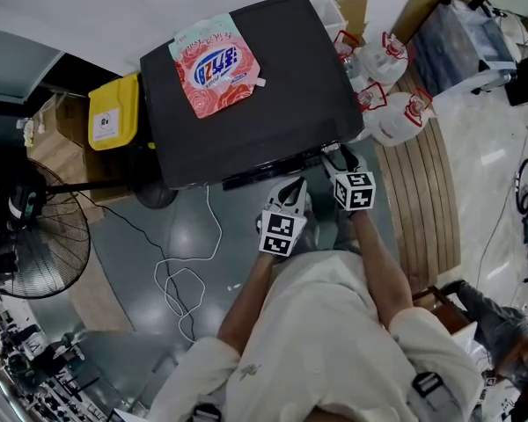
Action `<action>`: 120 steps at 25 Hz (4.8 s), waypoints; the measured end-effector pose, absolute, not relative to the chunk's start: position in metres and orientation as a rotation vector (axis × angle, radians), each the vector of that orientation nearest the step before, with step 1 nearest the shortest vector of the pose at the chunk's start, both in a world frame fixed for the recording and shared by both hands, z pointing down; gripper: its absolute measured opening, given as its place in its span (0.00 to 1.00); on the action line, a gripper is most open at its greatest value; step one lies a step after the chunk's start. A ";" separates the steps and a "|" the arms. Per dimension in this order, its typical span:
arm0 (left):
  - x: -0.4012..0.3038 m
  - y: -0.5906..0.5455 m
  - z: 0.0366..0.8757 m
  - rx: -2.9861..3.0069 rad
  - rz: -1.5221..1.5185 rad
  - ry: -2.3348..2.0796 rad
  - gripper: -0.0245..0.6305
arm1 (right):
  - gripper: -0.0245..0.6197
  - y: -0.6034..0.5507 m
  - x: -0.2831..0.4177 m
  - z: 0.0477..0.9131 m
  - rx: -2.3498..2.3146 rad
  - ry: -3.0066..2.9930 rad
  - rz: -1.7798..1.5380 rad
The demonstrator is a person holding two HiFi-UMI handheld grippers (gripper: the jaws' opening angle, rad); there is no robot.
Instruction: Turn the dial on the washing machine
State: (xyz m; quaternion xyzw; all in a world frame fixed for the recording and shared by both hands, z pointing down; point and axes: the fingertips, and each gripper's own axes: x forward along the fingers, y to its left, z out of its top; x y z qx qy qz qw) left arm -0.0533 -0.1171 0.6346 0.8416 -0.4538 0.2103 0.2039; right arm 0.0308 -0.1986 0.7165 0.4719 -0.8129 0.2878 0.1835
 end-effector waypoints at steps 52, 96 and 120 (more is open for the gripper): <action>-0.042 -0.116 0.637 2.365 0.603 -1.226 0.06 | 0.45 -0.199 0.033 0.716 1.428 -2.366 1.919; -0.042 -0.119 0.637 2.378 0.610 -1.200 0.06 | 0.46 -0.201 0.039 0.719 1.493 -2.300 2.259; -0.046 -0.129 0.622 2.401 0.551 -1.237 0.06 | 0.42 -0.193 0.059 0.679 1.421 -2.435 1.200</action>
